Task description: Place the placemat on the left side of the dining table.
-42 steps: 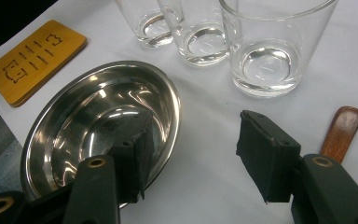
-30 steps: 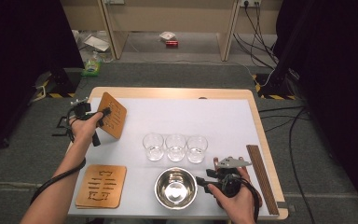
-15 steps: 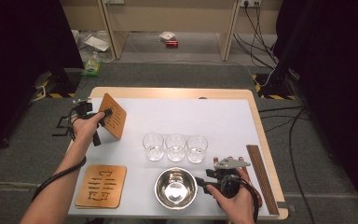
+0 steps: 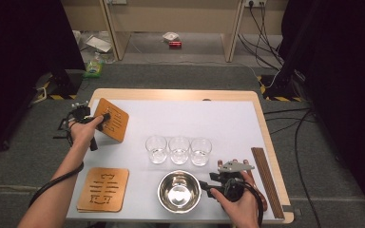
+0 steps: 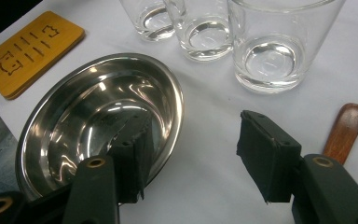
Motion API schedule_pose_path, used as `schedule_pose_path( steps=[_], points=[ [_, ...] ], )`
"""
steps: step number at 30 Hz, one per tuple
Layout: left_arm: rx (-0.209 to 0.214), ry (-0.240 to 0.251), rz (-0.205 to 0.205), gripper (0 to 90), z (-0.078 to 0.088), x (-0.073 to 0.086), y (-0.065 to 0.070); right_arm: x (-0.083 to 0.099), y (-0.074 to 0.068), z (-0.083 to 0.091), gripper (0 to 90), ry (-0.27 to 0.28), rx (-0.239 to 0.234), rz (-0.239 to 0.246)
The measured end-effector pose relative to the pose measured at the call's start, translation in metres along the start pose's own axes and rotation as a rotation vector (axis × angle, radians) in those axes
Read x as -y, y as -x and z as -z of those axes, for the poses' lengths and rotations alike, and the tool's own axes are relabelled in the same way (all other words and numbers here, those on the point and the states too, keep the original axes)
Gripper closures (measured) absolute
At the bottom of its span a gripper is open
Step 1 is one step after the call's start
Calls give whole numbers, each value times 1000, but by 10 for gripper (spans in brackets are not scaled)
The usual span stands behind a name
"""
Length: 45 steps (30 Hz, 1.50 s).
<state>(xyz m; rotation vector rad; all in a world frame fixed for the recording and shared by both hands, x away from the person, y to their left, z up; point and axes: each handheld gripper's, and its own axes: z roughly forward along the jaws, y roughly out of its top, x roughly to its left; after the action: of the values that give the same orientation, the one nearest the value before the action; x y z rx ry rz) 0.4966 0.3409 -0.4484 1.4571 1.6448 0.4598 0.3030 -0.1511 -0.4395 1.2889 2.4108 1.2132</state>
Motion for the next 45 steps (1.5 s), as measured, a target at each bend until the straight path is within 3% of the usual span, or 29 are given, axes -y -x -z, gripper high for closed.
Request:
schedule_pose_path(
  steps=[12, 19, 28, 31, 40, 45],
  points=[
    [-63, -31, 13, 517, 1, 13, -26, 1, -1, -3, 455, -12, 4, 3],
    [-57, -40, 25, 475, -1, 16, -33, 1, -1, -3, 454, -15, 8, 1],
    [-119, -35, -2, 436, 6, 19, -45, 2, 0, -3, 453, -19, 7, -4],
    [-114, -42, -14, 437, 11, 22, -48, 2, 0, -3, 452, -20, 13, 4],
    [-45, -137, -31, 501, 27, 42, -34, 1, -1, -2, 452, -8, 10, 6],
    [-44, -184, -83, 541, 34, 54, -24, 1, -2, -1, 452, -12, 12, 5]
  ],
)
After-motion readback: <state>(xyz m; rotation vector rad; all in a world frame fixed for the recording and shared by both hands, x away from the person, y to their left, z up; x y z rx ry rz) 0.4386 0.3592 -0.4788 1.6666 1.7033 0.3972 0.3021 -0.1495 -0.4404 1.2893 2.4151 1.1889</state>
